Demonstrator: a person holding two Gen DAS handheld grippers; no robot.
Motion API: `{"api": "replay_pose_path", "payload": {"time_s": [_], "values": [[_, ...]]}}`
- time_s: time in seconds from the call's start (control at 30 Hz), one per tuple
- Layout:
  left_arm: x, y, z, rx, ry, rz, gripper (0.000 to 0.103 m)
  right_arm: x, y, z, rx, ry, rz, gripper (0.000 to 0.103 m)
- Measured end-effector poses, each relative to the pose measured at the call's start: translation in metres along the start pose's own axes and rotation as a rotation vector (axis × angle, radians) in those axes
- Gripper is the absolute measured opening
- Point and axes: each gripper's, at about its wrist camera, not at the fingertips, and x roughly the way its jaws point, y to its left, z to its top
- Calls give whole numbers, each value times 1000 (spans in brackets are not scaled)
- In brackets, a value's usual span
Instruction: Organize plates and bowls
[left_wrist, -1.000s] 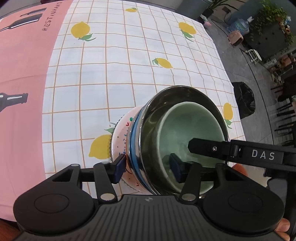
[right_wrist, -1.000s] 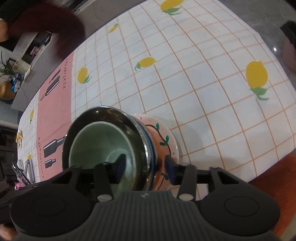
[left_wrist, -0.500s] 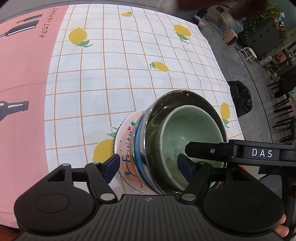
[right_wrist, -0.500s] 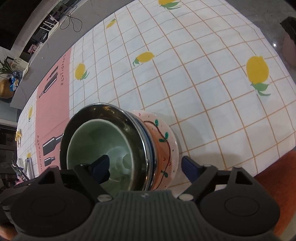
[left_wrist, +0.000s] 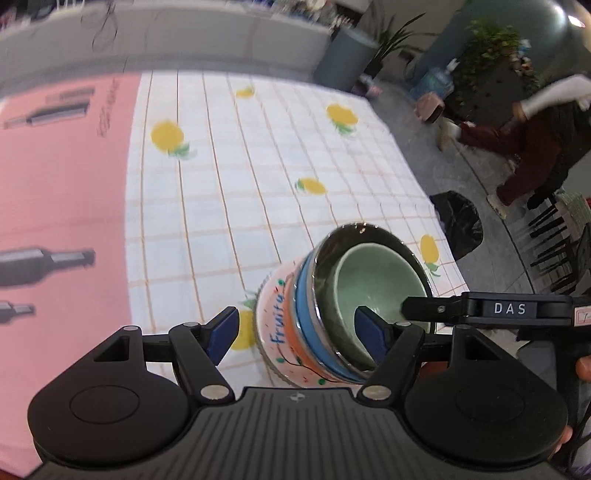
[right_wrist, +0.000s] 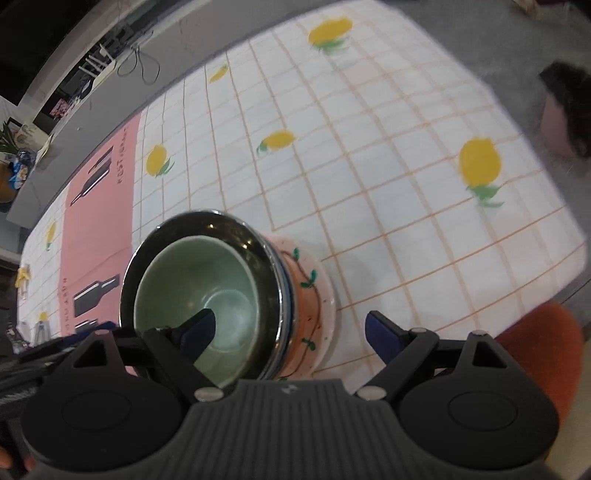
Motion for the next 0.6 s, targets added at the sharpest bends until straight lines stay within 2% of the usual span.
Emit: {"api": "replay_pose_path", "payload": {"time_s": [0.2,0.33,0.47,0.6], "values": [[-32,2,-25,117,-159,57,84,-36,18,-27,-85,-216,-104,87],[-49,-1,-48,195,-274,155,84,-62,41,-58,-215,-407,-140,92],[-58,-10,-74,249,-380,278,83,-72,66,-90,-332,-512,-105,95],[-67,-15,-100,214,-473,376,83,-76,85,-117,-417,-597,-59,95]]}}
